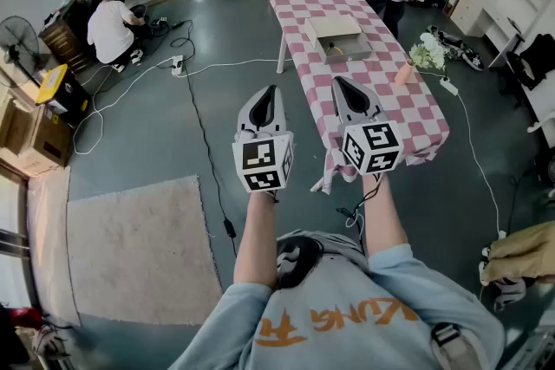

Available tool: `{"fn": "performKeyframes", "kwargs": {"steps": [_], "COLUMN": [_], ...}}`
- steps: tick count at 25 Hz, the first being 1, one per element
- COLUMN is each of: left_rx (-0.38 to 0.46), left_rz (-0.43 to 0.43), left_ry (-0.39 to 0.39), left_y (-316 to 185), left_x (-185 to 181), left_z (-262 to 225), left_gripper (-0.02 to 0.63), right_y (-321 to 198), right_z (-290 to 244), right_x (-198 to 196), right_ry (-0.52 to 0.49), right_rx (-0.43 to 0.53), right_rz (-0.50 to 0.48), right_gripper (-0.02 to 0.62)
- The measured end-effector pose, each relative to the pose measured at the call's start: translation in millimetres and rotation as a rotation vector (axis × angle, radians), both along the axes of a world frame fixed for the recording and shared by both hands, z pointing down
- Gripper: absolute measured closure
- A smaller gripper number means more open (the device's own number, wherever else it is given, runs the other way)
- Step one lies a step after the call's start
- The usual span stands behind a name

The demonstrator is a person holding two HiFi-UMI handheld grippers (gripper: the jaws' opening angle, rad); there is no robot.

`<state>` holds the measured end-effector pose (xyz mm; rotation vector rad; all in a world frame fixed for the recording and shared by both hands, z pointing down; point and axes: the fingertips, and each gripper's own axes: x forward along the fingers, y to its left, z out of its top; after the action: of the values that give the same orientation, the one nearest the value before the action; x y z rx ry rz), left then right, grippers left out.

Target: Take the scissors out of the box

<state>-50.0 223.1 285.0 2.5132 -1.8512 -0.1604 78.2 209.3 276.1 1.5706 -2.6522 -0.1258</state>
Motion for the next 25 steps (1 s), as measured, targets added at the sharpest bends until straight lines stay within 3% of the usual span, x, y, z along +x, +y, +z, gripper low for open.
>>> {"fn": "performKeyframes", "kwargs": {"steps": [9,15,25], "left_rx": [0.001,-0.007,-0.029], "left_rz": [0.027,0.043,0.053], "left_ry": [0.013,0.015,0.045], "left_y": [-10,-15,-25], "left_x": [6,6,2], "left_z": [2,3,12], "left_gripper": [0.586,0.586,0.586], "right_y": [-5,-11,-20], "right_z": [1,-2,5], "right_x": [3,12,16], "right_ry": [0.013,-0.046,-0.015], "right_rx": [0.007,0.008,-0.015], "right_rz": [0.006,0.06,0.098], "right_gripper": [0.6,0.6,0.598]}}
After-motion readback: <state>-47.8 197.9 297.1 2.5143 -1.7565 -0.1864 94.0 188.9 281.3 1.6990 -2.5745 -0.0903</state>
